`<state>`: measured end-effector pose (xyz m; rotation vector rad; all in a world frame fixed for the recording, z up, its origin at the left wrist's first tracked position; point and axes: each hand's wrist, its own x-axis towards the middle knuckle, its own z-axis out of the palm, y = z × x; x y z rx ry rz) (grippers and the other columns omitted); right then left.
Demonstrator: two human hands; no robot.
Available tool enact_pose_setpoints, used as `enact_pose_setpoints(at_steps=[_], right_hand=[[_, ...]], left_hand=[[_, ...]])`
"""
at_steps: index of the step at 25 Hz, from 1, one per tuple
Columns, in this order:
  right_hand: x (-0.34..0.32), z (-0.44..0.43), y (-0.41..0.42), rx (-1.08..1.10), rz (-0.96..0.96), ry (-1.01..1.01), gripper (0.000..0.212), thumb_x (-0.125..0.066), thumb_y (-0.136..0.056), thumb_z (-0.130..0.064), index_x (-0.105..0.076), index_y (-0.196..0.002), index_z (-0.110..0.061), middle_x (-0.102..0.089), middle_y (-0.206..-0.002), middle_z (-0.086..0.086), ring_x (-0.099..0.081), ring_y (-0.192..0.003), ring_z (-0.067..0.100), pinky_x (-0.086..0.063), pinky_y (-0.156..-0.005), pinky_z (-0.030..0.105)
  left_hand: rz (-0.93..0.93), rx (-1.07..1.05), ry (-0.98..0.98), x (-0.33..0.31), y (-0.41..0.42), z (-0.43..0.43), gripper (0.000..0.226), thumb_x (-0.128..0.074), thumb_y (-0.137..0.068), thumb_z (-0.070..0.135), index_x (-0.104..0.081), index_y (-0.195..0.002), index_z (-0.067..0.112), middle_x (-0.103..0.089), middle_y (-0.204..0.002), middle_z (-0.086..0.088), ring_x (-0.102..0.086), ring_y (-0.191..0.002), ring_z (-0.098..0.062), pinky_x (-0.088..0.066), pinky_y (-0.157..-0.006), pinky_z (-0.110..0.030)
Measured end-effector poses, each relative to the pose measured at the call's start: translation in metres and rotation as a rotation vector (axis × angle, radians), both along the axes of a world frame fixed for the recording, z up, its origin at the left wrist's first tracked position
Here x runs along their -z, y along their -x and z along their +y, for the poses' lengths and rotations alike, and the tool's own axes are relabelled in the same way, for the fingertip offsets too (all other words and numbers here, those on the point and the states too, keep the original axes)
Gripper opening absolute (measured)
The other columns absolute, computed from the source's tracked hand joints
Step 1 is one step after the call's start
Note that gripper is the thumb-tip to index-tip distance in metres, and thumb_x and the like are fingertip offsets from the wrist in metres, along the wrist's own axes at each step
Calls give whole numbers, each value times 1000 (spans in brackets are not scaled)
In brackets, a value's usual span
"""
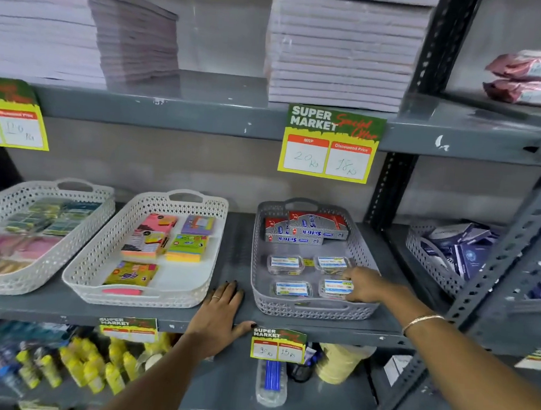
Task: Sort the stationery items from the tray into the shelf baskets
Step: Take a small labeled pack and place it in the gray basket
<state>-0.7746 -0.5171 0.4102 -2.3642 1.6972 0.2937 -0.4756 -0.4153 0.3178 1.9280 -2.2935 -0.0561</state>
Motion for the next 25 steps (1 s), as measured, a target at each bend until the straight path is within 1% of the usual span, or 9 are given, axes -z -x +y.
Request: enact_pose_setpoints(at_steps=[2,4,6,9,12,15,17,21,25], right_hand=[[4,0,-2,14,8,-19,45,-63,-84,-21,-51,-126,-9,-58,-128,15,-57,-112,29,-44,-83,28],[5,0,-5,16,10,-33,46,-62,-86,-21,-49,-129,-11,-56,-132,13,-55,-116,28,-44,-90,28],[4,1,-8,27,-29,-34,51,-64,-84,-20,-46,-131,-14,-52,-137,10,-53,-120,27,-43,-95,29],[5,2,-13,35,-62,-33,51,-66,-83,-16,-47,-130,-13,-52,-137,10,-53,-119,27,-43,-95,31],[7,1,-14,48,-79,-33,45,-68,-80,-14,-53,-122,-14,-57,-130,12,-56,-113,27,-42,-84,28],[7,2,-13,76,-100,-36,43,-68,-80,-11,-53,-120,-14,-59,-128,13,-57,-110,27,-37,-79,24],[6,3,-14,80,-99,-36,44,-66,-81,-12,-52,-122,-13,-58,-129,13,-56,-112,27,-38,-81,26],[6,4,-15,64,-92,-21,40,-65,-83,-13,-53,-121,-12,-59,-127,12,-56,-111,26,-34,-78,23],[4,5,-16,52,-89,-9,41,-66,-82,-14,-54,-121,-13,-58,-128,11,-57,-112,26,-40,-82,26]], left_hand=[[48,-12,-32,4,-2,0,92,-9,-86,74,-58,-119,4,-57,-125,-19,-54,-114,-38,-45,-92,-51],[69,2,-41,7,-3,-1,92,-11,-84,75,-55,-123,5,-54,-129,-20,-50,-118,-38,-41,-97,-51],[55,-3,-3,10,-5,-2,92,-9,-84,75,-56,-122,6,-55,-128,-19,-51,-117,-38,-42,-96,-52],[57,-6,-36,9,-4,-2,93,-6,-84,75,-58,-121,7,-56,-127,-18,-53,-115,-38,-44,-95,-50],[52,30,24,11,-3,-4,104,3,-76,80,-42,-137,10,-40,-143,-16,-35,-131,-35,-26,-109,-45],[49,31,48,10,-3,-3,114,15,-67,83,-31,-143,12,-30,-149,-13,-24,-137,-31,-16,-112,-42],[56,28,30,9,-2,-2,113,14,-69,82,-35,-142,11,-34,-147,-15,-28,-135,-32,-18,-111,-44],[51,11,-11,13,-4,-3,98,2,-81,76,-48,-133,9,-49,-136,-17,-44,-125,-36,-31,-104,-49],[52,17,18,13,-3,-4,103,7,-78,78,-43,-137,10,-44,-140,-16,-38,-129,-35,-26,-107,-46]])
